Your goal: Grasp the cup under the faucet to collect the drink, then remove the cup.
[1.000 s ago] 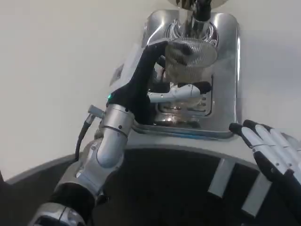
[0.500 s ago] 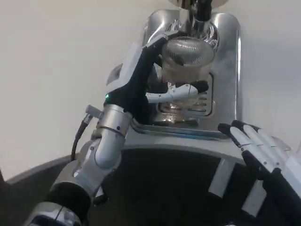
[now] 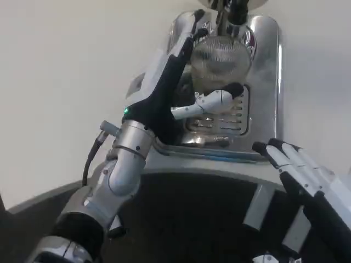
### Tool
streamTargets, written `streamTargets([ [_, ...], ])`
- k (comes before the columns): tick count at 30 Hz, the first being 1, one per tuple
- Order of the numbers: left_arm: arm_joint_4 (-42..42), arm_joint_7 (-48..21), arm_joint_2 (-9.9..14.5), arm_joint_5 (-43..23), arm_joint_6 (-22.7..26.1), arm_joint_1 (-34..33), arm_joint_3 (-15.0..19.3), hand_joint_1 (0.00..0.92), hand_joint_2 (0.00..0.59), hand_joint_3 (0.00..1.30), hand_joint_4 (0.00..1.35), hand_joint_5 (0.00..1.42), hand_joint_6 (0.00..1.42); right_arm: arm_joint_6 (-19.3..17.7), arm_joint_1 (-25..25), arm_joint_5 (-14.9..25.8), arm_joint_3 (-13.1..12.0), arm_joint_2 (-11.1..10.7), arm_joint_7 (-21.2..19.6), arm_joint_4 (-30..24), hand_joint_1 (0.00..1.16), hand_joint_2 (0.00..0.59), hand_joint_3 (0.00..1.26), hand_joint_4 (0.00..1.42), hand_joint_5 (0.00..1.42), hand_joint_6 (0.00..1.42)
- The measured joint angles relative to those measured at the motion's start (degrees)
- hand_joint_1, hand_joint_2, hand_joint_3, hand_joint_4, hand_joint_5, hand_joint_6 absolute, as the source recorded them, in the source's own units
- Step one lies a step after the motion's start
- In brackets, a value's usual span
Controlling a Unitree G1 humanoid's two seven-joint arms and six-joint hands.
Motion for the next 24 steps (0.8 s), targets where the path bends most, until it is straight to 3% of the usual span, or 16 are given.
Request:
streamTargets([
  [4,-1.7,-1.0,0.7,-0.4,-0.1,1.4,0.0,0.314,0.059,0.0,0.0,0.22,0.17,1.1,-0.6,0.3,-0.1,-0.7,0.0,0.0,0.77,0.353,0.05,0.0,0.0,0.08],
  [10,-11.1,-3.6,2.6,-2.8,0.4,8.5,1.5,0.008,0.074,0.0,0.0,0.14,0.08,3.0,-1.8,1.3,0.0,-2.3,0.3,0.0,0.8,0.353,0.05,0.0,0.0,0.08],
  [15,-19.9,-8.7,2.6,-10.5,2.5,15.1,5.8,0.0,0.135,0.0,0.0,0.14,0.07,3.8,-2.2,1.7,0.1,-3.5,0.3,0.0,0.8,0.339,0.04,0.0,0.01,0.07],
  [19,-29.7,-13.2,2.2,-16.8,7.8,18.9,8.8,0.0,0.165,0.0,0.0,0.05,0.03,4.4,-2.4,2.4,-0.2,-4.2,0.3,0.0,0.76,0.316,0.04,0.0,0.01,0.07],
  [24,-43.3,-21.0,1.6,-28.1,18.4,22.1,11.8,0.0,0.174,0.0,0.0,0.0,0.0,4.8,-2.8,2.8,0.4,-4.3,0.3,0.0,0.71,0.314,0.03,0.0,0.01,0.07],
])
